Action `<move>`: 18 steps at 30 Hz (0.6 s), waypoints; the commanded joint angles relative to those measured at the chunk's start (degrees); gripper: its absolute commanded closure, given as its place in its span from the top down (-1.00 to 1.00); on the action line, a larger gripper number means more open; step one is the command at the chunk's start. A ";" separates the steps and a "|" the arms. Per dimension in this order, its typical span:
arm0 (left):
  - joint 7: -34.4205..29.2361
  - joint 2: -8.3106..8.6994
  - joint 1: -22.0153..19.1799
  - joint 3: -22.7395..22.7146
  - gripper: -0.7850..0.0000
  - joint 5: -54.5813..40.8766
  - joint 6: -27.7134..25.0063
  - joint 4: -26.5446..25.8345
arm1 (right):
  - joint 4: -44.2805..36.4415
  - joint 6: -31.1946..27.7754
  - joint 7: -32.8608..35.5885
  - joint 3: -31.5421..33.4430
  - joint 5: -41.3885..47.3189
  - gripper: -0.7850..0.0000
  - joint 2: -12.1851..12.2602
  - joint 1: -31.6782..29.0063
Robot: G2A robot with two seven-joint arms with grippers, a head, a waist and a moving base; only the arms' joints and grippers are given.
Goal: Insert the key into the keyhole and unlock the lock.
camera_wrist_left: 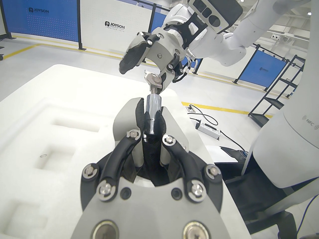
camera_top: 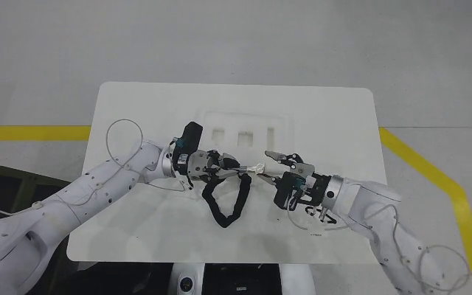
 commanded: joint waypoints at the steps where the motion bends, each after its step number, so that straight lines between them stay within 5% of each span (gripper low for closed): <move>1: -0.08 0.02 0.02 0.00 -1.00 -0.07 0.00 -0.05 | -0.57 0.50 -0.22 -0.14 -1.33 -0.30 0.03 -0.34; 10: -0.22 0.17 0.18 0.00 -1.00 -0.25 0.00 -0.09 | -2.98 -0.09 -0.89 -1.32 -5.06 -0.25 0.13 -1.04; 18: -0.40 0.26 0.30 0.00 -1.00 -0.28 0.00 -0.35 | -3.70 -0.03 -1.09 -2.15 -6.59 -0.76 0.09 -0.86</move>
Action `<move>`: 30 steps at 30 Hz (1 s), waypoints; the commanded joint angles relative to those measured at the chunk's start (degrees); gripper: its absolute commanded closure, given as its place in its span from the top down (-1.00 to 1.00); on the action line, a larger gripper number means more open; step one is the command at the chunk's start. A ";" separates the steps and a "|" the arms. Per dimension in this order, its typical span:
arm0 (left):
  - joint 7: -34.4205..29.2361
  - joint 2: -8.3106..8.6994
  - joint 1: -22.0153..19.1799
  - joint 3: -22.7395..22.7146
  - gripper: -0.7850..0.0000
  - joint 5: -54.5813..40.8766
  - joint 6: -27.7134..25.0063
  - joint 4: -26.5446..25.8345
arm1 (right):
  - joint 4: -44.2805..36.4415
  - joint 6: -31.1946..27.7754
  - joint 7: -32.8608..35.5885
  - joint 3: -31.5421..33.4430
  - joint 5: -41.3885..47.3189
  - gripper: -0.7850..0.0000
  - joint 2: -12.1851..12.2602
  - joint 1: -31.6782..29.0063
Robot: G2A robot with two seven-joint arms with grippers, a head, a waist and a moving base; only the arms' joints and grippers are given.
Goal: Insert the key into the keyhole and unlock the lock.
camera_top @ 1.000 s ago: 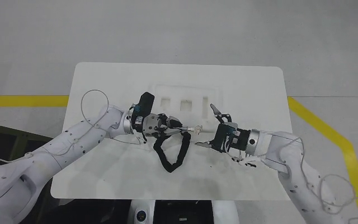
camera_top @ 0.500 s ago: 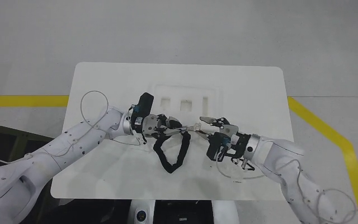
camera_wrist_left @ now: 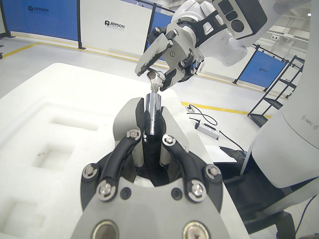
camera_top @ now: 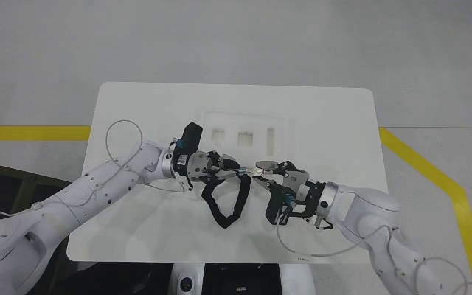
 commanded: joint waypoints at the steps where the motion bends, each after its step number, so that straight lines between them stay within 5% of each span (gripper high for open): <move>1: -0.08 -0.01 0.05 0.00 -1.00 -0.01 0.00 -0.12 | -0.02 0.10 0.13 -0.22 -0.40 -0.83 -0.02 0.10; 10: 0.24 -0.06 -0.08 0.00 -1.00 0.61 0.00 -0.16 | 0.54 -0.37 1.49 -0.41 3.28 -1.00 -0.22 0.19; 30: 2.97 -0.25 0.13 0.00 -1.00 3.47 0.00 -0.12 | 5.87 -0.86 13.78 -1.70 32.82 -1.00 -1.26 3.13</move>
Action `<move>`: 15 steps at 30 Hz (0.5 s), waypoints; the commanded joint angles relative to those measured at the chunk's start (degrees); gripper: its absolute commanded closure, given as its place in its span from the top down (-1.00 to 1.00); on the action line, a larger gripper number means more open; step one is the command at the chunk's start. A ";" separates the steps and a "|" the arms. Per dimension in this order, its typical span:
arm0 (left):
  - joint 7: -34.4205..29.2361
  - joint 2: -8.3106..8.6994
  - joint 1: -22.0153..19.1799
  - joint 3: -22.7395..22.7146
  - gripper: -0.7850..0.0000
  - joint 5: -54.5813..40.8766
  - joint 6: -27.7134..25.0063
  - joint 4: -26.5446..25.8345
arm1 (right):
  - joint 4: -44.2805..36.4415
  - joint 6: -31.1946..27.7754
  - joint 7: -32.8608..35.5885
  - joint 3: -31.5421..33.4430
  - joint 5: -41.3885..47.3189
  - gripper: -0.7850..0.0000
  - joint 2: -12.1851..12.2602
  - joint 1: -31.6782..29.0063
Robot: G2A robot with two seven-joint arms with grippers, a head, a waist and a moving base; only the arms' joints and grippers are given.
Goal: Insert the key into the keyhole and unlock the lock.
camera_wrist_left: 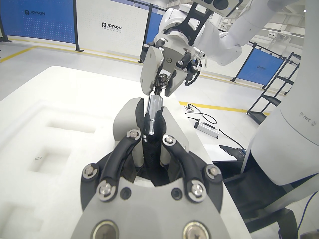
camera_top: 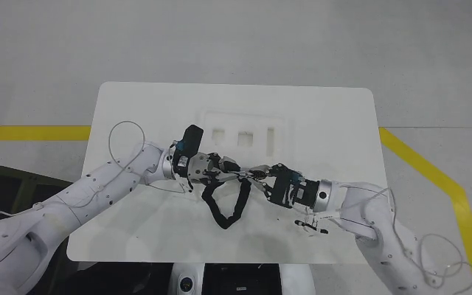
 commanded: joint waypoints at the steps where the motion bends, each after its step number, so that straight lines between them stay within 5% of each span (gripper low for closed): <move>1: 0.18 -0.03 0.04 0.00 -1.00 0.27 0.00 -0.02 | 0.38 0.86 1.74 -0.25 2.92 -1.00 -0.08 0.15; 15: 1.19 -0.24 -0.05 0.00 -1.00 1.52 0.00 0.22 | 2.68 6.85 12.04 -2.21 23.33 -1.00 -0.61 1.64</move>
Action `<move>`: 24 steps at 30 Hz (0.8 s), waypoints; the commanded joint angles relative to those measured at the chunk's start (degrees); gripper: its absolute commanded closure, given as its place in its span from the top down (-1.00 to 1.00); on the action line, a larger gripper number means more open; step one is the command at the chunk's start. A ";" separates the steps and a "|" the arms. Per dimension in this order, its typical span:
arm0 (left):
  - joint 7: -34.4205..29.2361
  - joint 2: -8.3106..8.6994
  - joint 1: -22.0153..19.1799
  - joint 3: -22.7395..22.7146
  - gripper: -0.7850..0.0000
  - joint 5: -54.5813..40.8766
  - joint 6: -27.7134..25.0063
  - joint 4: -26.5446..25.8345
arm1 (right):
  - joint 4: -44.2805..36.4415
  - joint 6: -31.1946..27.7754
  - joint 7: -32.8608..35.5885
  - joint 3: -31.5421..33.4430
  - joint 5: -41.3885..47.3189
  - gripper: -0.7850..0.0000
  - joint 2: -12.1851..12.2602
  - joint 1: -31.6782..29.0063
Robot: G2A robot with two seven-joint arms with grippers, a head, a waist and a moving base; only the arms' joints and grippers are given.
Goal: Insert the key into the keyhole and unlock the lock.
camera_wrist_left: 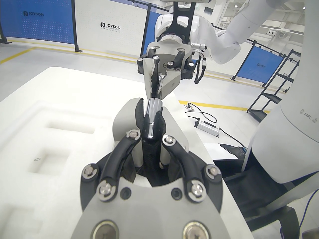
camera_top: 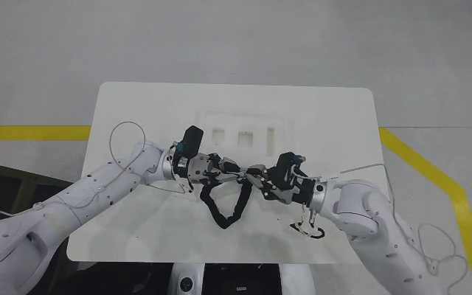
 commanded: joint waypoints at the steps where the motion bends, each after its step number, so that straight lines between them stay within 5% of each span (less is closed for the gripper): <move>1: 0.06 -0.01 -0.02 0.00 -1.00 0.16 0.00 0.08 | 0.47 0.78 1.12 -0.15 3.31 -1.00 -0.06 0.32; 16: 0.18 0.19 -0.07 0.00 -1.00 1.38 0.00 0.50 | 2.50 4.63 6.26 0.42 14.47 -1.00 -0.06 1.48; 17: 0.16 0.20 -0.11 0.00 -1.00 1.44 0.00 0.55 | 2.51 4.68 6.43 0.47 14.55 -0.67 -0.04 1.45; 18: 0.16 0.23 -0.30 0.00 -1.00 1.58 0.00 0.70 | 2.52 4.62 6.59 0.48 14.56 -0.07 -0.02 1.44; 19: 0.20 0.26 -0.50 0.00 -1.00 1.67 0.00 0.99 | 2.56 4.55 6.56 0.48 14.76 1.00 -0.02 1.43; 24: 0.06 0.70 -1.32 0.00 -1.00 1.96 0.00 3.38 | 3.13 4.02 4.81 1.42 15.74 1.00 0.02 1.19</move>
